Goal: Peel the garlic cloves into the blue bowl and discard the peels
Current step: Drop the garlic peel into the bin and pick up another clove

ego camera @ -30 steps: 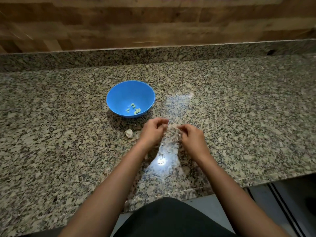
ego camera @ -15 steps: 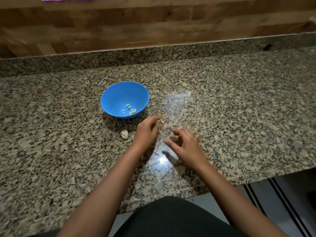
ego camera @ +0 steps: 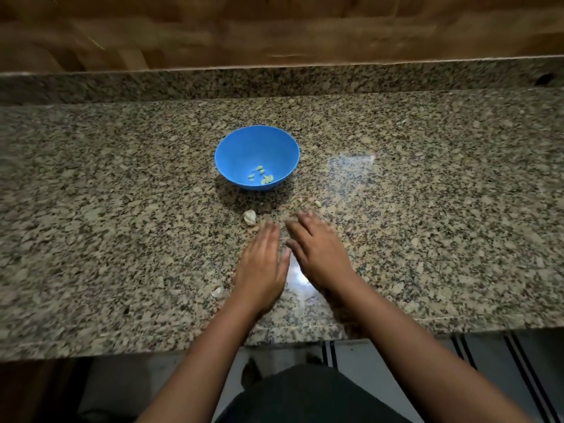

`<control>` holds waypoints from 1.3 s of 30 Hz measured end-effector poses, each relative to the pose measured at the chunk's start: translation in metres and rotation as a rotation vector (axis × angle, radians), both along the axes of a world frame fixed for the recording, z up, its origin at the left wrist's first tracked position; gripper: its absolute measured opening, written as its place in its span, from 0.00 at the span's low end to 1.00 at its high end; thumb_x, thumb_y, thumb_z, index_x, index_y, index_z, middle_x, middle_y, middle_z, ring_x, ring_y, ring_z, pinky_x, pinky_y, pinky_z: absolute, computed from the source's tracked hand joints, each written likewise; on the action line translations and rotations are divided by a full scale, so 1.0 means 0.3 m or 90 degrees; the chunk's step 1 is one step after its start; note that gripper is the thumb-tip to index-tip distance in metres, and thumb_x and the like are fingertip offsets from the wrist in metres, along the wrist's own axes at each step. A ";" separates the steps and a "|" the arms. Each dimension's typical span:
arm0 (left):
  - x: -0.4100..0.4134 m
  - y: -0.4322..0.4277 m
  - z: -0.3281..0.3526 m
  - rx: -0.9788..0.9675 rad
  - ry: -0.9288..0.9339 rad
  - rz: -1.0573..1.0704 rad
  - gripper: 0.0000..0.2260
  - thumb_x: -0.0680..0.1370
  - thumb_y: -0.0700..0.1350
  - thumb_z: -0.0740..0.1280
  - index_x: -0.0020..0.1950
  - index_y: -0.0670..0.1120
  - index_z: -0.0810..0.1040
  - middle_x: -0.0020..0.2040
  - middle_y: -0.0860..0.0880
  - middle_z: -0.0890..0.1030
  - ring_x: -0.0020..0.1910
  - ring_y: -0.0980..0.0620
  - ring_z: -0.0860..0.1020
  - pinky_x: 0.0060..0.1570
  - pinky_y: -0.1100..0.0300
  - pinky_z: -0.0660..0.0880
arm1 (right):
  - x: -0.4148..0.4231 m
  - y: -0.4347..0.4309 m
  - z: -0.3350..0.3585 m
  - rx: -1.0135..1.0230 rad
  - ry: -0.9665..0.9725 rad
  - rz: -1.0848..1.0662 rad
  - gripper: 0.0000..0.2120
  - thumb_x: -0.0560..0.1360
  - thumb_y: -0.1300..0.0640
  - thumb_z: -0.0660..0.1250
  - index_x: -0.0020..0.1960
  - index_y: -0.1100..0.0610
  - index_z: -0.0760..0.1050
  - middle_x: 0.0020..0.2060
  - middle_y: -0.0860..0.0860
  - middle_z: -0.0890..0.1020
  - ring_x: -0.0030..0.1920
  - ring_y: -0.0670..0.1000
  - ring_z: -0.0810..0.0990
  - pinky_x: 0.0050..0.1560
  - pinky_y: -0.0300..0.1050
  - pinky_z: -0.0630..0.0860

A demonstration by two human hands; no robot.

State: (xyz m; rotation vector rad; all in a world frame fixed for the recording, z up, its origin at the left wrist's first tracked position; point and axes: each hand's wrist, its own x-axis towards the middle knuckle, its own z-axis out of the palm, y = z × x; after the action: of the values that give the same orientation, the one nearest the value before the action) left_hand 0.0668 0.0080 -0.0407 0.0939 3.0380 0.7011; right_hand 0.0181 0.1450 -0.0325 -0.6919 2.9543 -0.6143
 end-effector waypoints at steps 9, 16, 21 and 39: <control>-0.179 0.040 0.010 -0.105 -0.032 -0.046 0.25 0.83 0.52 0.46 0.77 0.44 0.44 0.78 0.47 0.45 0.77 0.51 0.44 0.72 0.57 0.41 | 0.129 0.132 0.003 -0.121 0.006 0.012 0.15 0.71 0.67 0.69 0.57 0.63 0.79 0.53 0.57 0.80 0.55 0.56 0.76 0.57 0.50 0.75; -0.059 0.037 0.013 -0.009 0.070 -0.018 0.19 0.82 0.49 0.54 0.71 0.43 0.68 0.71 0.46 0.68 0.72 0.48 0.63 0.71 0.55 0.56 | 0.124 0.124 0.061 -0.041 0.018 0.005 0.12 0.74 0.66 0.63 0.57 0.63 0.78 0.53 0.56 0.79 0.55 0.54 0.72 0.53 0.38 0.66; 0.097 0.029 0.013 0.041 0.118 0.034 0.14 0.80 0.41 0.61 0.65 0.43 0.75 0.63 0.47 0.76 0.63 0.50 0.68 0.63 0.63 0.63 | 0.125 0.101 0.084 -0.134 -0.033 -0.093 0.11 0.76 0.62 0.64 0.56 0.60 0.79 0.51 0.52 0.80 0.51 0.46 0.71 0.55 0.37 0.69; 0.513 -0.333 0.141 0.907 0.235 0.763 0.06 0.74 0.33 0.68 0.46 0.42 0.81 0.44 0.44 0.83 0.45 0.49 0.81 0.50 0.59 0.78 | 0.381 -0.517 0.219 -0.470 -0.676 -0.014 0.06 0.73 0.70 0.67 0.45 0.61 0.80 0.33 0.52 0.82 0.35 0.47 0.80 0.38 0.36 0.78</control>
State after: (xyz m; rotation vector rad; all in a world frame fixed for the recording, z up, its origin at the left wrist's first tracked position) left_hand 0.2208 -0.0919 0.0015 -1.7007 1.7296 2.8087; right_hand 0.1325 -0.0102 0.0332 -0.1976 1.7222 -1.5028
